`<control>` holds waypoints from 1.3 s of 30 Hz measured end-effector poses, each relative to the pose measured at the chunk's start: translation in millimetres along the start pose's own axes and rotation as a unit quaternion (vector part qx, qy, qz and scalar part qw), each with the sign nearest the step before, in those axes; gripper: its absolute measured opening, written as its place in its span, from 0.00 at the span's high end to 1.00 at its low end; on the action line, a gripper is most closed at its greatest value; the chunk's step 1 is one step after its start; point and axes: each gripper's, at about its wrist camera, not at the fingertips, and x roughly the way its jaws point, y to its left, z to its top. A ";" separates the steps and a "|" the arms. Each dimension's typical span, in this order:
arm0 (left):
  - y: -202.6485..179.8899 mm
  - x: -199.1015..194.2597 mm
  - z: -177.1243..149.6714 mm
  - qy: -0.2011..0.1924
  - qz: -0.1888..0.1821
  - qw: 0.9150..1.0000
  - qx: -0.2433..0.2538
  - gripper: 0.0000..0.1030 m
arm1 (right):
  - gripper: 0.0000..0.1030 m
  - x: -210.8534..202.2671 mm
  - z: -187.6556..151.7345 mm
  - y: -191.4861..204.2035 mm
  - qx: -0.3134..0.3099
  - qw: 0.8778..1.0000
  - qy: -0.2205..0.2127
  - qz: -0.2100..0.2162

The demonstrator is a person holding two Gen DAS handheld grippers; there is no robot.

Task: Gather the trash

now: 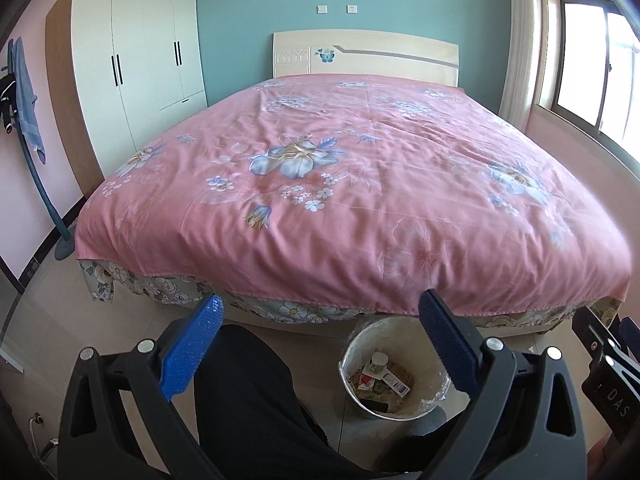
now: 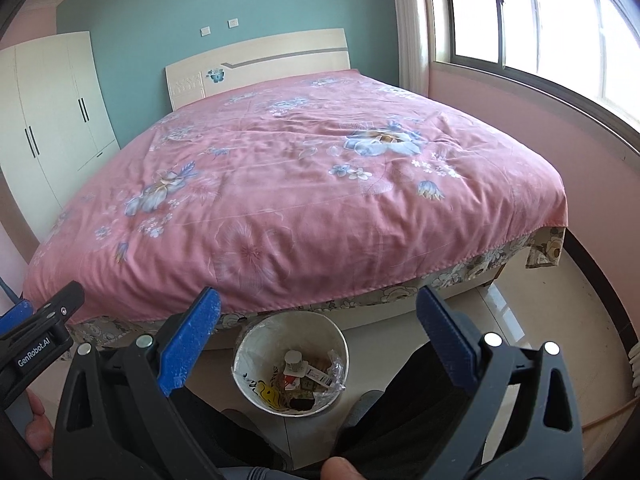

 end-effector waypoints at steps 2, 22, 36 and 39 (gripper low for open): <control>1.0 1.6 -0.8 0.006 0.002 1.000 -0.001 0.03 | 0.07 -1.1 0.6 1.7 -0.002 1.000 -0.002 0.003; -1.9 -0.2 -0.4 0.007 0.003 1.000 0.015 0.03 | 0.07 2.2 1.3 -0.2 -0.001 1.000 0.010 0.000; -4.8 1.2 -1.4 0.010 -0.001 1.000 0.016 0.03 | 0.07 3.4 -0.4 1.5 -0.002 1.000 0.012 -0.001; -4.8 1.4 -1.3 0.009 0.000 1.000 0.016 0.03 | 0.07 4.1 -2.2 2.7 -0.004 1.000 0.014 0.000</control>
